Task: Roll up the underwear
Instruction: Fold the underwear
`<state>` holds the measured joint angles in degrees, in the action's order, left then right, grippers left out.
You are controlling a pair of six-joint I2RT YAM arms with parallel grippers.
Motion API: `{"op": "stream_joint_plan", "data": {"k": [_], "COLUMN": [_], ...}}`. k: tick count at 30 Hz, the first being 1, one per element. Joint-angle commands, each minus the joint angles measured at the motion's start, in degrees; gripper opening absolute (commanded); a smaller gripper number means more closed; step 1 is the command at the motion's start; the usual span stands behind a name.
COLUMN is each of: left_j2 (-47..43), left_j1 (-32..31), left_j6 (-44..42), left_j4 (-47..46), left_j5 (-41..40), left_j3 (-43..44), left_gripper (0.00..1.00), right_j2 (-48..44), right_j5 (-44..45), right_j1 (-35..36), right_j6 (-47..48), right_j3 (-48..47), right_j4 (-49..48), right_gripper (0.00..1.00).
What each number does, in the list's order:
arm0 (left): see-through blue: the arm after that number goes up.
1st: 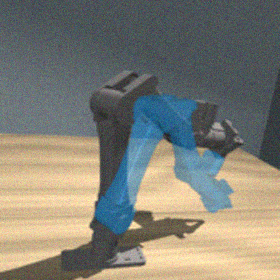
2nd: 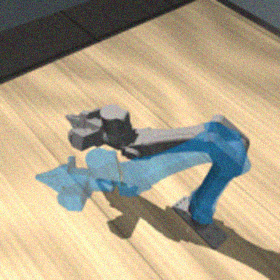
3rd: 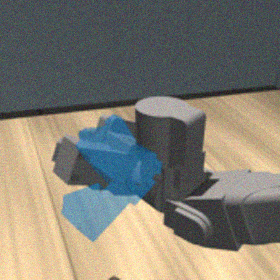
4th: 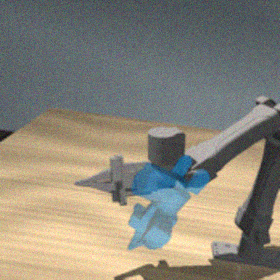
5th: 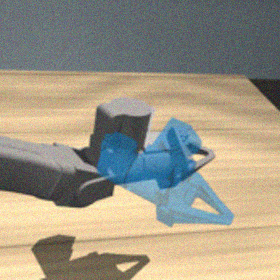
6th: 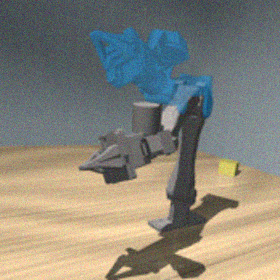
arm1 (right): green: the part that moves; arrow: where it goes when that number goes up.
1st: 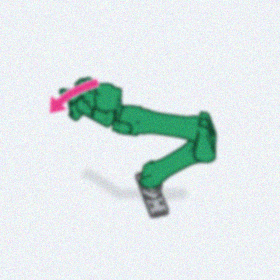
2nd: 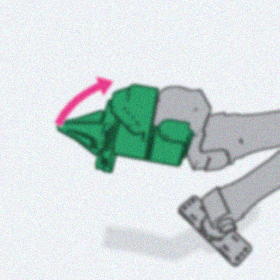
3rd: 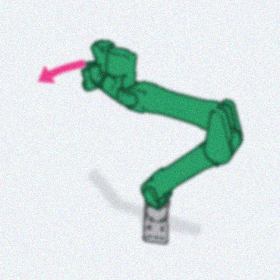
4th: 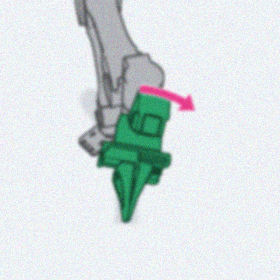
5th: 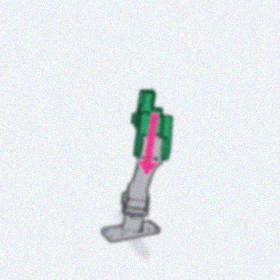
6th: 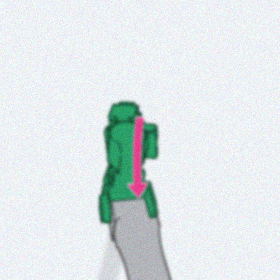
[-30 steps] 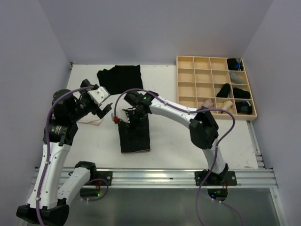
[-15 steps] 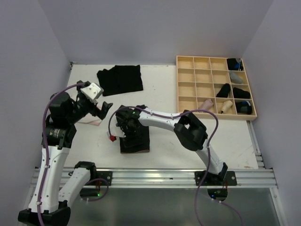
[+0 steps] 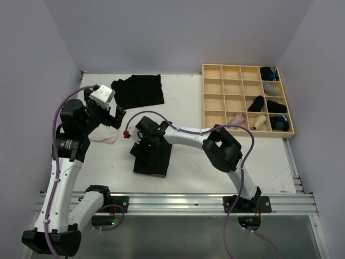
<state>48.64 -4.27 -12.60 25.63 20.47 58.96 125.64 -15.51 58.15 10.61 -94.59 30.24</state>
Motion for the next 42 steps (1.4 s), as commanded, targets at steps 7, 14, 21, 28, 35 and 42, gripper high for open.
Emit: {"op": "stream_joint_plan", "data": {"k": [7, 14, 21, 28, 35, 42], "left_j2": [7.96, 8.05, 8.75, 9.54, 8.93, 9.19], "left_j1": [4.79, 8.05, 8.75, 9.11, 9.72, 10.6], "left_j6": [6.62, 4.16, 4.95, 3.73, 3.2, 3.2], "left_j4": [2.76, 3.46, 2.06, 1.18, 1.53, 1.36], "left_j5": [-3.78, 1.85, 2.91, 3.79, 3.44, 4.49], "left_j3": [2.65, 2.48, 1.78, 1.77, 1.42, 0.98], "left_gripper": [1.0, 1.0, 1.0, 1.0, 1.0, 1.0], "right_j2": [2.97, -7.77, -10.42, -5.06, -0.67, 5.48], "right_j5": [0.73, -2.5, 10.4, 2.16, 7.86, 4.53], "right_j1": [-5.94, -5.94, -4.45, -4.19, -2.17, -2.08], "right_j6": [-41.03, -11.12, 8.98, 22.15, 25.25, 18.41], "right_j3": [4.94, -4.29, -3.68, -4.11, -3.24, -0.69], "right_j4": [-7.2, 0.68, 12.55, 16.35, 10.9, 10.63], "right_gripper": [0.91, 0.93, 0.97, 0.99, 0.99, 0.97]}}
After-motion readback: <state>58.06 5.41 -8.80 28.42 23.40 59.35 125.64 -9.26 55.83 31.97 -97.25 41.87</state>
